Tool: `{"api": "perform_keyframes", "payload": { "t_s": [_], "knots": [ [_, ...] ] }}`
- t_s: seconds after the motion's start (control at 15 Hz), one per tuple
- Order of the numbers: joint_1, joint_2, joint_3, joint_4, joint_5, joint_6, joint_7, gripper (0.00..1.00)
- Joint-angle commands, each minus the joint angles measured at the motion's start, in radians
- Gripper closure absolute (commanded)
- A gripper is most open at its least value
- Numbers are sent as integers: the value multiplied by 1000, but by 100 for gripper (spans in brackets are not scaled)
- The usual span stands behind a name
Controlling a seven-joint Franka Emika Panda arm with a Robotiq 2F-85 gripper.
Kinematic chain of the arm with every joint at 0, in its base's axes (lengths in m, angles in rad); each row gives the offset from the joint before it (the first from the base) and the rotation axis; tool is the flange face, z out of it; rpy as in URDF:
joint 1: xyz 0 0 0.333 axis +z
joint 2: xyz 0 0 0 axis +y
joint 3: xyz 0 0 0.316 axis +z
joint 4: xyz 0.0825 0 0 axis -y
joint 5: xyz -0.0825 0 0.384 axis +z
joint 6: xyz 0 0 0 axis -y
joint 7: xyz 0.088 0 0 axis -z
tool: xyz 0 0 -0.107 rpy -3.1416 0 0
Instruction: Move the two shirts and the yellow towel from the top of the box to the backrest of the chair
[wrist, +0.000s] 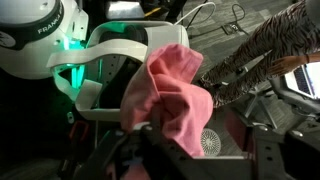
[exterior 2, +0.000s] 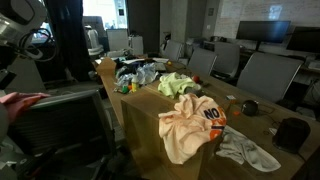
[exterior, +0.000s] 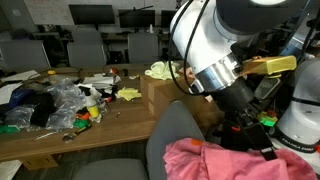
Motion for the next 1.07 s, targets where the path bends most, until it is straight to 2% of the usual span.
{"api": "perform_keyframes", "payload": {
  "t_s": [0.0, 0.33, 0.8, 1.0],
  "knots": [
    [8, -33, -6, -12, -13, 14, 29, 1],
    [-17, -87, -24, -43, -46, 76, 82, 0],
    [-134, -280, -129, -111, -175, 152, 158, 0],
    [-182, -349, -146, -121, -243, 189, 193, 0]
  ]
}}
